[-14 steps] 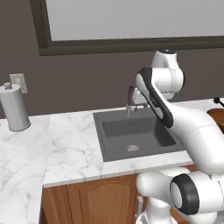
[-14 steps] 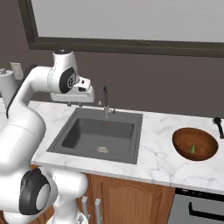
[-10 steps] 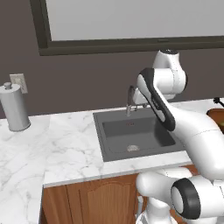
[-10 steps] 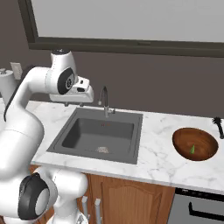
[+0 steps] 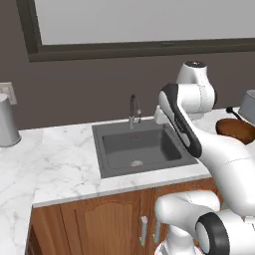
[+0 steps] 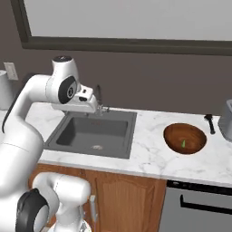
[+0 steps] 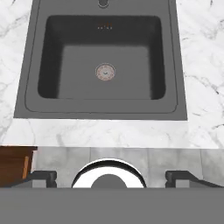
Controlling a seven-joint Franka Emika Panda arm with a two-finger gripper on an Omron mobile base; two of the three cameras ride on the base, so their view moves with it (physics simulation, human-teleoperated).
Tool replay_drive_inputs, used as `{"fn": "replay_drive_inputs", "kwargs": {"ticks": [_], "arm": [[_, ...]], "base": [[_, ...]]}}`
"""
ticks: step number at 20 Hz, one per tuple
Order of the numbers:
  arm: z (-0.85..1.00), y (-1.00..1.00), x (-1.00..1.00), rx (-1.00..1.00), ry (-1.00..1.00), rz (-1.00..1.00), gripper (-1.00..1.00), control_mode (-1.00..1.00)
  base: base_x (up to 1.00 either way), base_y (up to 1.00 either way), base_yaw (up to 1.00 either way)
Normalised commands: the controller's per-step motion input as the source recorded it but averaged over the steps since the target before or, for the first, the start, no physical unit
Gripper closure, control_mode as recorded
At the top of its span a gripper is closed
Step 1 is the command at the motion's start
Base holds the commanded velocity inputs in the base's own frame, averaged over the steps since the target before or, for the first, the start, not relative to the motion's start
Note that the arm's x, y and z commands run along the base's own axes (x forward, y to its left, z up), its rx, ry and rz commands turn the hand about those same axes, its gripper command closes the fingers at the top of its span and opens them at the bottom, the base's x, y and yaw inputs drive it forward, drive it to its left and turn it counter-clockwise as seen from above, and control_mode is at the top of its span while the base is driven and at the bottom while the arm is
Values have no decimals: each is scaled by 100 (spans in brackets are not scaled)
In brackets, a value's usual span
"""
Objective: Move the mug from next to the sink to the open cabinet. Then, move the bowl with the lemon wedge to the fridge to clear the area for faucet cleaning.
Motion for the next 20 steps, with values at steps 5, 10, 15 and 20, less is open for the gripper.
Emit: {"fn": "replay_drive_inputs", "kwargs": {"ticks": [5, 10, 15, 20], "arm": [[0, 0, 0, 0, 0, 0, -100, 100], [0, 0, 0, 0, 0, 0, -100, 100], [0, 0, 0, 0, 0, 0, -100, 100], [0, 0, 0, 0, 0, 0, -100, 100]], "base": [[-6, -100, -25], [18, -100, -21], [20, -100, -11], [10, -95, 0]]}}
